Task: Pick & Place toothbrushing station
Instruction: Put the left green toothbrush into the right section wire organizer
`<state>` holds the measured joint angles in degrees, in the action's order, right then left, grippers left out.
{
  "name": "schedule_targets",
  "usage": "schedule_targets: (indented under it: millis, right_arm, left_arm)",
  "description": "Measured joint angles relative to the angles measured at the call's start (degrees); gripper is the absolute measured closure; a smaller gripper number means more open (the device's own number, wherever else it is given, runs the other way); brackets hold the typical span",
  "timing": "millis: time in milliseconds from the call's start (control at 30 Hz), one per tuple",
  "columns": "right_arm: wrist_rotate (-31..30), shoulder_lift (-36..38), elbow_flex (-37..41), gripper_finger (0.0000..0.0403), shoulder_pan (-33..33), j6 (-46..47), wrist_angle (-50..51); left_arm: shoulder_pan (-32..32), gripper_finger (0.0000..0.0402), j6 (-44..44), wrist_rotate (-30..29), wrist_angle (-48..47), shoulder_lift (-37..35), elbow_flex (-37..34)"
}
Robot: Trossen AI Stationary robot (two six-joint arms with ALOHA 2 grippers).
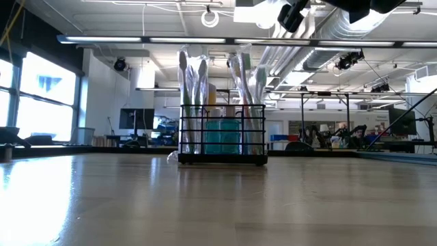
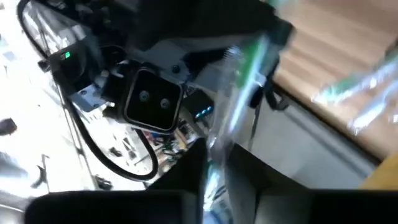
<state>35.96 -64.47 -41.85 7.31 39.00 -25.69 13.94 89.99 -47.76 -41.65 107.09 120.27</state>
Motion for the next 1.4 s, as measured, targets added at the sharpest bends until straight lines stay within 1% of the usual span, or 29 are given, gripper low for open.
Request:
schedule_targets:
  millis: [133, 267, 367, 467, 600, 700, 733, 800, 900, 933, 1000, 1067, 1100, 1200, 1300, 1400]
  right_arm:
    - [-0.1, 0.0, 0.0, 0.0382, 0.0, -0.8, 0.1]
    - [-0.1, 0.0, 0.0, 0.0382, 0.0, -2.6, 0.1]
    - [-1.3, 0.1, 0.0, 0.0384, 0.0, -4.3, 0.1]
    - [-3.2, 0.6, 0.0, 0.0388, 0.0, -7.2, 0.2]
    - [-6.6, 3.6, -0.1, 0.039, 0.7, -12.4, 2.5]
    - [-11.2, 6.5, -0.1, 0.039, 0.6, -16.9, 5.5]
    - [-12.6, 7.5, -0.1, 0.039, 0.6, -18.5, 6.4]
    - [-14.7, 8.9, -0.1, 0.039, 0.5, -21.7, 6.5]
    - [-17.5, 10.1, -0.1, 0.039, 0.1, -24.6, 7.6]
    - [-17.9, 10.1, -0.1, 0.039, 0.0, -25.3, 7.7]
    - [-18.2, 9.9, 0.0, 0.0391, 0.0, -25.6, 8.2]
    - [-18.6, 9.8, 0.0, 0.0391, 0.1, -25.7, 8.1]
    - [-19.1, 9.7, 0.0, 0.0391, 0.0, -25.8, 8.1]
    - [-19.9, 9.3, 0.0, 0.0391, -0.7, -26.3, 9.0]
    - [-21.3, 9.4, 0.0, 0.0391, -1.6, -27.5, 8.9]
    - [-22.4, 9.4, 0.0, 0.0391, -2.4, -28.5, 9.2]
  left_arm:
    - [0.0, 0.0306, -8.1, 2.8, 0.4, 0.0, 0.0]
    - [0.0, 0.0249, -10.6, 3.7, 1.2, 0.0, -0.1]
    - [0.1, 0.022, -13.1, 3.7, 0.9, -0.4, 0.2]
    - [0.5, 0.0204, -17.2, 2.3, 0.3, -0.8, 1.3]
    - [1.5, 0.0198, -25.3, 0.4, -2.0, -2.6, 3.7]
    - [1.3, 0.0198, -34.5, -0.1, -5.1, -5.0, 5.0]
    - [1.2, 0.0198, -38.6, 1.0, -7.2, -6.0, 5.0]
    - [-0.3, 0.0198, -46.7, 5.7, -9.5, -7.4, 4.9]
    - [-3.5, 0.0198, -60.7, 19.6, -12.0, -9.6, 4.7]
    - [-5.0, 0.0198, -64.9, 25.0, -11.1, -9.8, 4.8]
    - [-8.0, 0.0198, -70.7, 33.8, -11.0, -10.0, 4.9]
    - [-10.6, 0.0197, -74.4, 40.5, -11.2, -9.6, 4.8]
    - [-11.8, 0.0197, -76.6, 43.1, -10.3, -9.1, 4.8]
    - [-14.9, 0.0197, -83.1, 48.2, -9.3, -7.6, 4.8]
    - [-17.1, 0.0197, -85.1, 51.6, -7.7, -6.6, 4.7]
    - [-18.3, 0.0197, -86.3, 54.2, -3.7, -5.8, 4.3]
